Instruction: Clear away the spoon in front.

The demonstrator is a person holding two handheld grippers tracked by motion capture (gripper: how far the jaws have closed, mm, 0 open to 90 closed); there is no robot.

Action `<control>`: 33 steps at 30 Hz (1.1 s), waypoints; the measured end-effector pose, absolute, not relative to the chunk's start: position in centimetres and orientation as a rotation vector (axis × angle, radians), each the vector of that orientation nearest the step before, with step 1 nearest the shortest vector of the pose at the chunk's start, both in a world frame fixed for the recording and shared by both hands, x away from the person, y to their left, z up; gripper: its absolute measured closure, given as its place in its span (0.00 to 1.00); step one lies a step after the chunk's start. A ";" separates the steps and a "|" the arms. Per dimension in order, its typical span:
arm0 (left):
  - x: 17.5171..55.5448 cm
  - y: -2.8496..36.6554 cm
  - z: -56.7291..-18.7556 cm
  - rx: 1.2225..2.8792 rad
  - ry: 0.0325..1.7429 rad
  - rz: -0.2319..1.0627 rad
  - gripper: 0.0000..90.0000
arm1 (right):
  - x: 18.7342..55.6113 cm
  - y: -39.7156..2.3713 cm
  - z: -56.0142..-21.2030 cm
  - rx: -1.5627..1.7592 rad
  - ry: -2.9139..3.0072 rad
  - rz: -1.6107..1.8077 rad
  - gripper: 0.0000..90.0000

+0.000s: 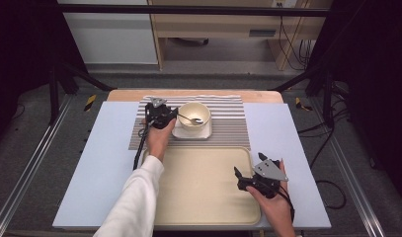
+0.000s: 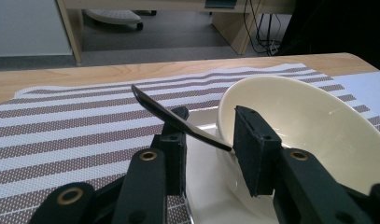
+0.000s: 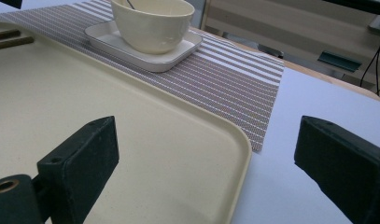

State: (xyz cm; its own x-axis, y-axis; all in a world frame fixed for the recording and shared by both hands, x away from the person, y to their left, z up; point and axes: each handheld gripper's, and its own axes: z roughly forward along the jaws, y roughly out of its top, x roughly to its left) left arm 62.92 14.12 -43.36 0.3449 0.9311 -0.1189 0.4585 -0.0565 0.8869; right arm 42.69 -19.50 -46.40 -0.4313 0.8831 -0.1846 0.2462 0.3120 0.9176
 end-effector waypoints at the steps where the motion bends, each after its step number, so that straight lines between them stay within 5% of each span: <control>1: 62.9 14.1 -43.3 1.673 1.257 0.634 0.74 | 42.7 -19.5 -46.4 1.003 1.863 1.127 0.07; 15: 62.3 13.8 -42.4 1.635 1.203 0.637 0.83 | 42.7 -19.5 -46.4 1.000 1.864 1.126 0.07; 23: 61.1 13.3 -40.8 1.554 1.110 0.605 0.98 | 42.7 -19.5 -46.4 0.998 1.867 1.124 0.07; 33: 60.0 13.6 -39.0 1.528 1.069 0.635 0.99 | 42.7 -19.4 -46.4 0.999 1.864 1.122 0.07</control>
State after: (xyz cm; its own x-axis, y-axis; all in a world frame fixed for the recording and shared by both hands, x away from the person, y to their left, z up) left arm 60.00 13.58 -39.03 0.4471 0.8813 -0.1529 0.2873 0.0203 0.9576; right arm 42.70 -19.41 -46.43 -0.4318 0.8816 -0.1904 0.2446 0.3176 0.9161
